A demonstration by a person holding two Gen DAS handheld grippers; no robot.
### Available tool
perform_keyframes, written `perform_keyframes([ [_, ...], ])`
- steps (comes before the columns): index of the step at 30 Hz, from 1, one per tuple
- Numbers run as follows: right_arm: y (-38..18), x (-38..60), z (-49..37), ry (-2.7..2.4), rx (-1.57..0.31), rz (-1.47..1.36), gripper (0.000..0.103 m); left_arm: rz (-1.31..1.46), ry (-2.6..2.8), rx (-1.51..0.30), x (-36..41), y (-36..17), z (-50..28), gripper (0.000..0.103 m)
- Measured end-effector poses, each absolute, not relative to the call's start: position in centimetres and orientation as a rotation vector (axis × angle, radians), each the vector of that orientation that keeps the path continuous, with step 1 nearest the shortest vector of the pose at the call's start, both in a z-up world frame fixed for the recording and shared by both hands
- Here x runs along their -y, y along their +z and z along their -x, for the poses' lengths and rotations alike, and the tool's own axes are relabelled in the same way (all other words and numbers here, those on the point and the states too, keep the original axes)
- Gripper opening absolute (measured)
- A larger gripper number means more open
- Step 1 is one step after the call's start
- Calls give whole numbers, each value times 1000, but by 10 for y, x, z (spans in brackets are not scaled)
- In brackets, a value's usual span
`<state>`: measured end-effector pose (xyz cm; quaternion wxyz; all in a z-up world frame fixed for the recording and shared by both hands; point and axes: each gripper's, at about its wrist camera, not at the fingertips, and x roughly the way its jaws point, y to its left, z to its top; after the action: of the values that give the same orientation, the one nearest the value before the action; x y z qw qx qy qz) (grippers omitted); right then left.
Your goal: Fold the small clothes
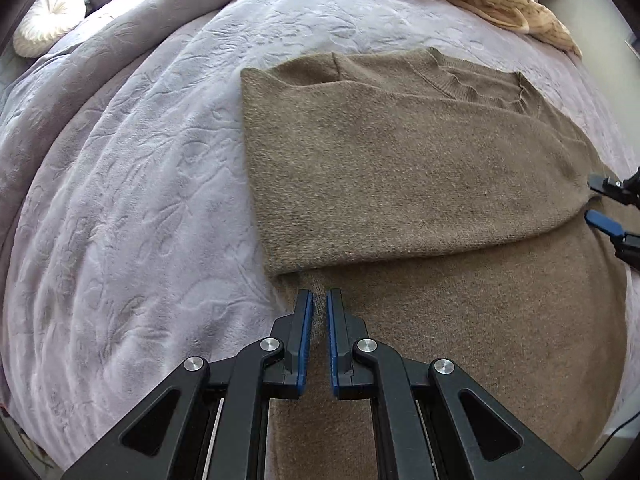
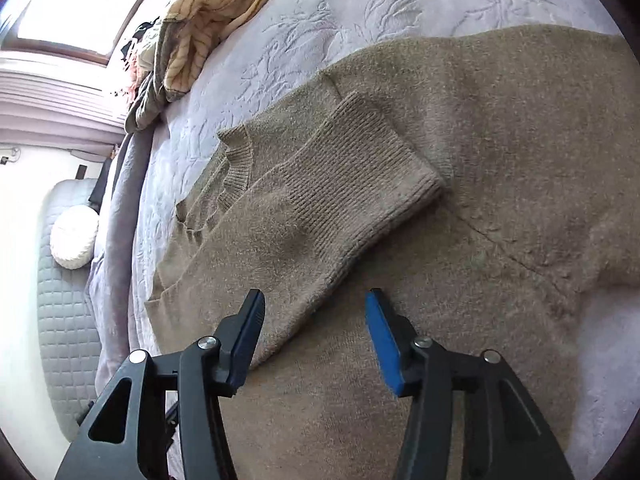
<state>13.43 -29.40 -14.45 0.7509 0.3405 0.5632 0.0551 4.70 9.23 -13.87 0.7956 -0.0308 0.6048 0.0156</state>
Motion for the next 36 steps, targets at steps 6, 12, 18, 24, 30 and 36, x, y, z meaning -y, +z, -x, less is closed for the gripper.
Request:
perform_keyframes([
  [6,-140,291,-143,107,-1252,-712,24,138,149,-1246,-112,-141,-64,8],
  [12,-145,295,-141,49,-1268,-676,15,185,105,-1236,-129,-145,-59,8],
  [18,-153,308,-129,42,-1279,-752,15,141,183,-1259,-132,-137,-41,8],
  [24,-135,296,-113,89,-1322,-666,40,187,179,-1291,-136,-129,-26,8],
  [30,-124,272,-89,134,-1376,-574,53,215,187,-1316,-128,-122,-13,103],
  [36,-120,257,-65,165,-1418,-508,54,115,202,-1280,-102,-99,6,101],
])
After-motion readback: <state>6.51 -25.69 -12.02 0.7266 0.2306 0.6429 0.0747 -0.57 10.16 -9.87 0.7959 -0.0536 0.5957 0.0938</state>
